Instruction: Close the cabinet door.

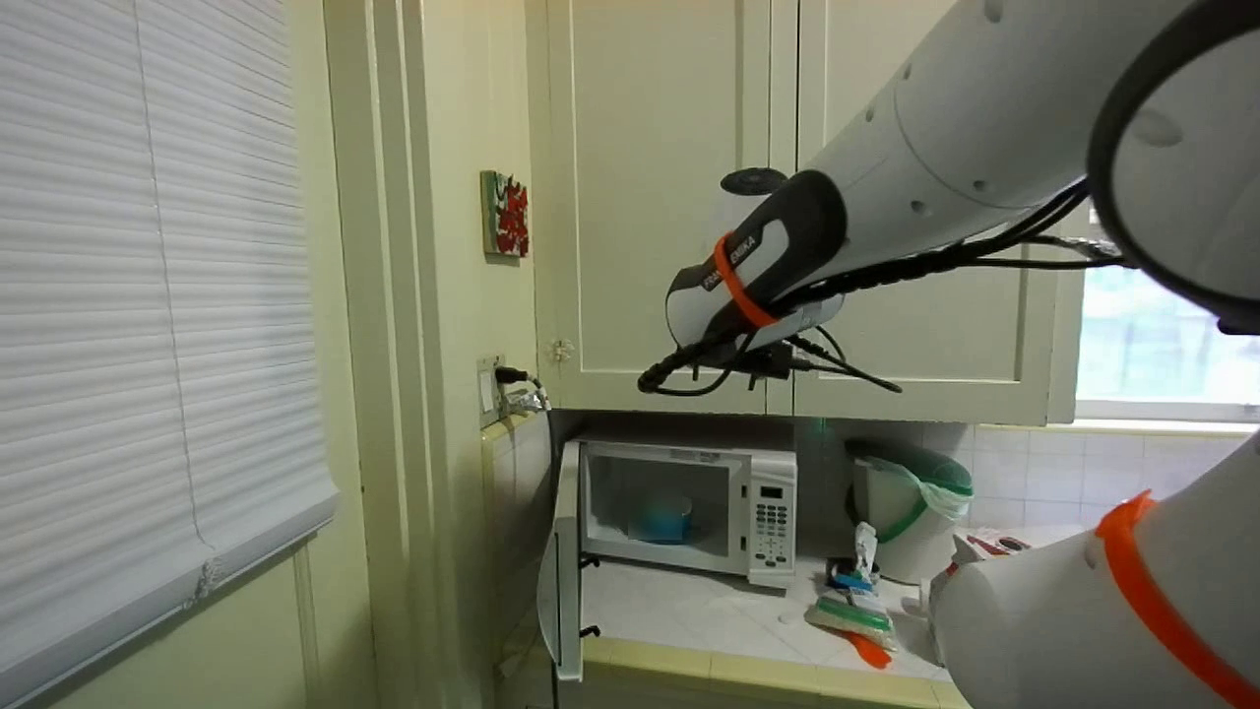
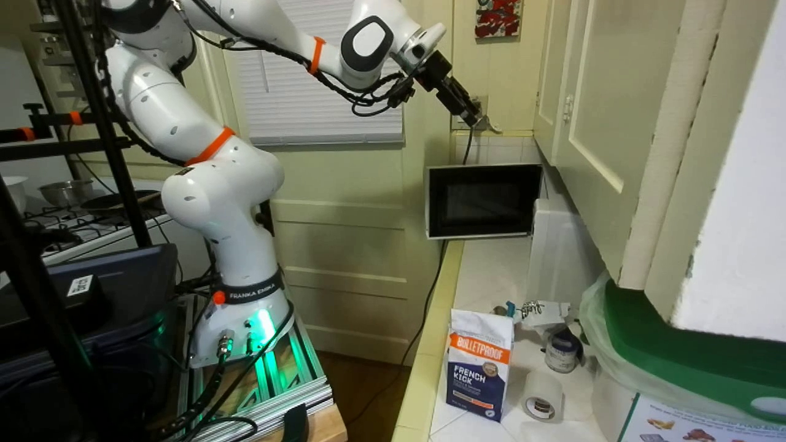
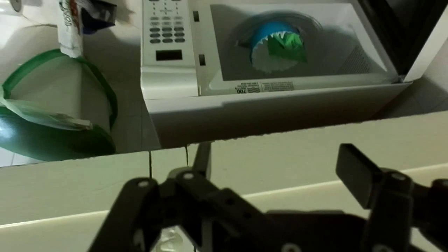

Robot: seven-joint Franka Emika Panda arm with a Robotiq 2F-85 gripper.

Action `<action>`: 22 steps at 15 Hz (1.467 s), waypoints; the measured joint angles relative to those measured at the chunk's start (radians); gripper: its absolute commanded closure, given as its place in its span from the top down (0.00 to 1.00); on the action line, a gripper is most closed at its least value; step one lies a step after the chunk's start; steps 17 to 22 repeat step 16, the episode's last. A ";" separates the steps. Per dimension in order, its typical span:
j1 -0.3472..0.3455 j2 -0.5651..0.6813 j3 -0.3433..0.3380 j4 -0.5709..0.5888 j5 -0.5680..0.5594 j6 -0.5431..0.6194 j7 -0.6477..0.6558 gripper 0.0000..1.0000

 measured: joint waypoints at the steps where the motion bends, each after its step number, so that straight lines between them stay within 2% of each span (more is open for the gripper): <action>1: 0.041 -0.009 -0.032 0.000 -0.022 -0.047 0.000 1.00; 6: 0.254 -0.047 -0.174 0.000 -0.104 -0.240 0.000 1.00; 10: 0.364 -0.084 -0.232 -0.002 -0.143 -0.348 0.009 1.00; 15: 0.428 -0.139 -0.236 -0.028 -0.195 -0.410 0.029 1.00; 22: 0.434 -0.146 -0.236 -0.032 -0.198 -0.410 0.032 1.00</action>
